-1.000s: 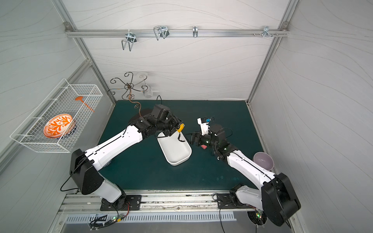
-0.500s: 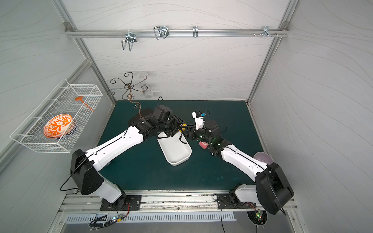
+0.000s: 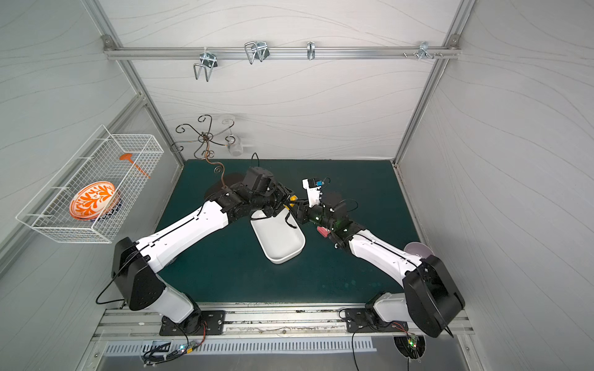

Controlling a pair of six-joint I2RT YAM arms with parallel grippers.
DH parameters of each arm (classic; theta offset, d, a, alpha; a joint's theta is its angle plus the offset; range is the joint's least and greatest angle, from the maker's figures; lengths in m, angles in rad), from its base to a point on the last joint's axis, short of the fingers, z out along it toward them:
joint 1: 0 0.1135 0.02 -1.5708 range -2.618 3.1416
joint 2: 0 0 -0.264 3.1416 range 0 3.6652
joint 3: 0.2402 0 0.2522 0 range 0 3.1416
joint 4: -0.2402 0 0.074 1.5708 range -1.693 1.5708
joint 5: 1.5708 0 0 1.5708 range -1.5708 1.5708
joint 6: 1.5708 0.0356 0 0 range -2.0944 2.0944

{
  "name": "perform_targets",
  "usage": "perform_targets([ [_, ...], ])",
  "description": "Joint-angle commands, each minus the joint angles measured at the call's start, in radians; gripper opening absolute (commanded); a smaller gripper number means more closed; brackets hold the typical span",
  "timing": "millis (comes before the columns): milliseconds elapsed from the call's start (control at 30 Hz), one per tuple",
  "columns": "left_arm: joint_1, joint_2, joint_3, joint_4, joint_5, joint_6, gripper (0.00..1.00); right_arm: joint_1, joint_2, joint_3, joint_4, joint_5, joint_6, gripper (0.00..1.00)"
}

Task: Take the tape measure out of the storage box
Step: Pick up the tape measure from the storage box.

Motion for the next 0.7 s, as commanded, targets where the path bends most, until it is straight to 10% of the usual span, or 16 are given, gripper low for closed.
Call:
perform_targets([
  [0, -0.003, -0.043, 0.014, 0.073, -0.014, 0.064, 0.38, -0.006, -0.015, 0.012, -0.013, 0.037, 0.028, 0.00],
  [233, 0.015, -0.078, 0.016, 0.018, -0.084, 0.203, 1.00, -0.171, -0.091, -0.028, -0.101, -0.003, 0.052, 0.00],
  [667, 0.013, -0.072, -0.062, -0.087, -0.162, 0.469, 1.00, -0.591, -0.116, -0.037, -0.171, -0.160, 0.116, 0.00],
])
